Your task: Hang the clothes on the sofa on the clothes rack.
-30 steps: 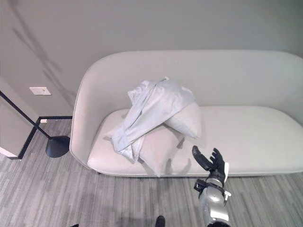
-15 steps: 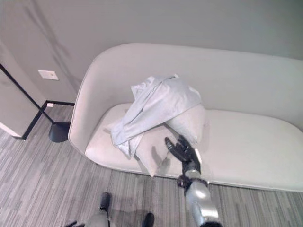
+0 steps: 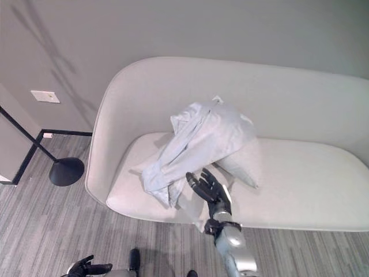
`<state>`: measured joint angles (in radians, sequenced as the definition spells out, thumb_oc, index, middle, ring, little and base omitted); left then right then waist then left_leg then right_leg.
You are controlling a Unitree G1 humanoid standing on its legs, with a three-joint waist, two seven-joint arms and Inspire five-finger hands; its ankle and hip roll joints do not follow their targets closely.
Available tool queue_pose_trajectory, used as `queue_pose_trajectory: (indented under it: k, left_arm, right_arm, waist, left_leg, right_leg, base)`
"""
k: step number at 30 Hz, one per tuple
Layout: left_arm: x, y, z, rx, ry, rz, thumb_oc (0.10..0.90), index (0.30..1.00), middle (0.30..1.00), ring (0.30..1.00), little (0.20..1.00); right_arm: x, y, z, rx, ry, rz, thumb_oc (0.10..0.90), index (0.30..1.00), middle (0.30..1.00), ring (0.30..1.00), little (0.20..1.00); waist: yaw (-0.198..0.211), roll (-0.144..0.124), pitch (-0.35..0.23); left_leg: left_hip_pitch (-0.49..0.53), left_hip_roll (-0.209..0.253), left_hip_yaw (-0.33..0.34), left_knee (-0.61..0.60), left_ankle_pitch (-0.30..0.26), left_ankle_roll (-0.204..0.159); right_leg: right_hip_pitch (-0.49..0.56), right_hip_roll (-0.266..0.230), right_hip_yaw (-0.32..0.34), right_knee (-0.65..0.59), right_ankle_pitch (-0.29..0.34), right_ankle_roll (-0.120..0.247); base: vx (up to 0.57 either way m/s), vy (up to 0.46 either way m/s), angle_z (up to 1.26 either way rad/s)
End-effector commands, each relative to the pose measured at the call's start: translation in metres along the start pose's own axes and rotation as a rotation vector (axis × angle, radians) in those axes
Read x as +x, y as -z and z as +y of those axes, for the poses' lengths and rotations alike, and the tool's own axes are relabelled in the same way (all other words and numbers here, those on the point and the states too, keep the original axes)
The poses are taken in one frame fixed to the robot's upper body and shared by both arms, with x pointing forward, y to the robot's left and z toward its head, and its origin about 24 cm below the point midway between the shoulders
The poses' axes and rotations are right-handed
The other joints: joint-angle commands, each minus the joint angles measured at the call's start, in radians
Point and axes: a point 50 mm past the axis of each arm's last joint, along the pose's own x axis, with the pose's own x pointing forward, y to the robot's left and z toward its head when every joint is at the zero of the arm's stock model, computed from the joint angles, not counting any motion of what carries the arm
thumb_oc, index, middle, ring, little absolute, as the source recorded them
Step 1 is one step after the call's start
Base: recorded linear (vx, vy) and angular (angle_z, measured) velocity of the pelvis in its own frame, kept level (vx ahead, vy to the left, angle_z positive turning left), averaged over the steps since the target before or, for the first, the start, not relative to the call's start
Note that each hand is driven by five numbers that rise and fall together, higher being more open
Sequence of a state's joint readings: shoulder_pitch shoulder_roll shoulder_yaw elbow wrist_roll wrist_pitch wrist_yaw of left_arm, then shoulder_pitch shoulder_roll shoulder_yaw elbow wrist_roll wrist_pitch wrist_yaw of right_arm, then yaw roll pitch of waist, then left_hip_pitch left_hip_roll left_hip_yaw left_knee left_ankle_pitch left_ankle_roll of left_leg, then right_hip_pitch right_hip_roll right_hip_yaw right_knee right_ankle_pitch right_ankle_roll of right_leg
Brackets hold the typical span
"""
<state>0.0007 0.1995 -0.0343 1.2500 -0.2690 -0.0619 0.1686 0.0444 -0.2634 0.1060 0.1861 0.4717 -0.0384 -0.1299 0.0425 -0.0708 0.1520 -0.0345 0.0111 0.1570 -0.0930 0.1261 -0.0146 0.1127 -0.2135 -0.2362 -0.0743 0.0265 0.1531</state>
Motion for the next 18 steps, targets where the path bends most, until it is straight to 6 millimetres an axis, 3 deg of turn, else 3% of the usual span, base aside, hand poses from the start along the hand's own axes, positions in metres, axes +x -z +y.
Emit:
queue_pose_trajectory:
  k: [1, 12, 18]
  left_arm:
    - [-0.006, 0.031, -0.008, 0.069, 0.0, 0.107, 0.8, 0.9, 0.9, 0.9, 0.9]
    - [-0.009, 0.041, -0.009, 0.177, 0.011, 0.101, 0.8, 0.9, 0.9, 0.9, 0.9]
    - [-0.008, 0.034, -0.008, 0.224, 0.006, 0.062, 0.8, 0.9, 0.9, 0.9, 0.9]
  right_arm:
    - [0.006, -0.049, -0.011, -0.031, 0.055, -0.236, 0.8, 0.9, 0.9, 0.9, 0.9]
    - [0.028, -0.048, -0.031, 0.038, 0.196, -0.203, 0.8, 0.9, 0.9, 0.9, 0.9]
    - [0.054, -0.07, -0.046, 0.031, 0.264, -0.215, 0.8, 0.9, 0.9, 0.9, 0.9]
  waist:
    - [0.011, 0.009, -0.031]
    - [0.036, 0.012, -0.019]
    - [0.069, 0.029, 0.005]
  left_leg:
    - [0.016, 0.095, -0.027, 0.006, -0.097, -0.068]
    - [0.003, 0.104, -0.046, 0.006, -0.09, -0.08]
    - [-0.035, 0.101, -0.069, 0.006, -0.073, -0.084]
  right_leg:
    - [-0.042, -0.051, 0.015, 0.019, 0.025, 0.042]
    - [-0.038, -0.043, -0.013, 0.003, 0.027, 0.039]
    - [-0.057, -0.043, -0.029, 0.006, 0.029, 0.038]
  base:
    - [0.0, 0.0, 0.0]
    - [0.01, -0.006, 0.02]
    - [-0.01, -0.014, 0.13]
